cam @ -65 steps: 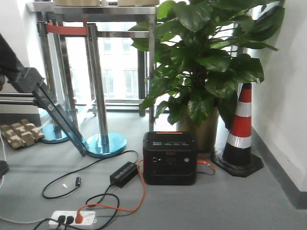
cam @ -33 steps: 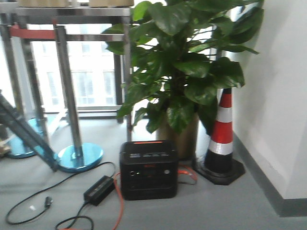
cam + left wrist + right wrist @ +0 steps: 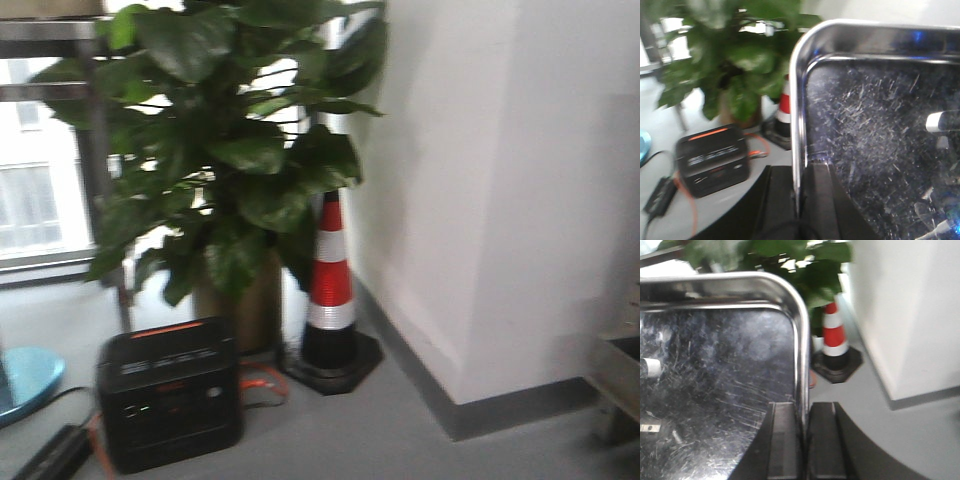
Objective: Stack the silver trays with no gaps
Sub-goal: 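Turn and drive up to the second shelf with blue bins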
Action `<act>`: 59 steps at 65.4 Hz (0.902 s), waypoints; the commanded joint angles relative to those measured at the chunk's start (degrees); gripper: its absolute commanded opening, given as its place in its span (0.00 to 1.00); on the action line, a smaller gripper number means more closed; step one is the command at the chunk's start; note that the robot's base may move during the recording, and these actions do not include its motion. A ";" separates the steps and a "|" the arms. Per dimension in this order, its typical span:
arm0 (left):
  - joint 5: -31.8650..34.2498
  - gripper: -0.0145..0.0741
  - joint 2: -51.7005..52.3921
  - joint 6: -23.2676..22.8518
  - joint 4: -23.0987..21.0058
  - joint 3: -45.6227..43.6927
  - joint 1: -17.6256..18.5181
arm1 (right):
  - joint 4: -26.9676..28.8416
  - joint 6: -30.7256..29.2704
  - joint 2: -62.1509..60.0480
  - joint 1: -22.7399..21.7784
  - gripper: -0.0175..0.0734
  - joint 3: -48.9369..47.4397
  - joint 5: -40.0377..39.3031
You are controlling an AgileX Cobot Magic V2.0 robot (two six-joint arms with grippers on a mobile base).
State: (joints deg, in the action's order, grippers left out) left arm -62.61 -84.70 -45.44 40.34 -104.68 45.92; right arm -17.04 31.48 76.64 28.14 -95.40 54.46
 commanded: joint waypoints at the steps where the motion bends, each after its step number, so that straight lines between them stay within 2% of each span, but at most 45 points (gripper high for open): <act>1: -0.54 0.15 0.48 0.09 3.29 -0.44 -0.05 | -2.81 -0.17 -0.65 -0.63 0.18 -0.44 -1.00; 59: -0.54 0.15 0.48 0.09 3.96 -0.44 -0.05 | -2.81 -0.17 -0.65 -0.63 0.18 -0.44 -1.12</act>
State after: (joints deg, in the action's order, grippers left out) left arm -62.39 -84.70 -45.44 41.01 -104.68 45.92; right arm -16.92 31.48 76.64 28.14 -95.40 54.27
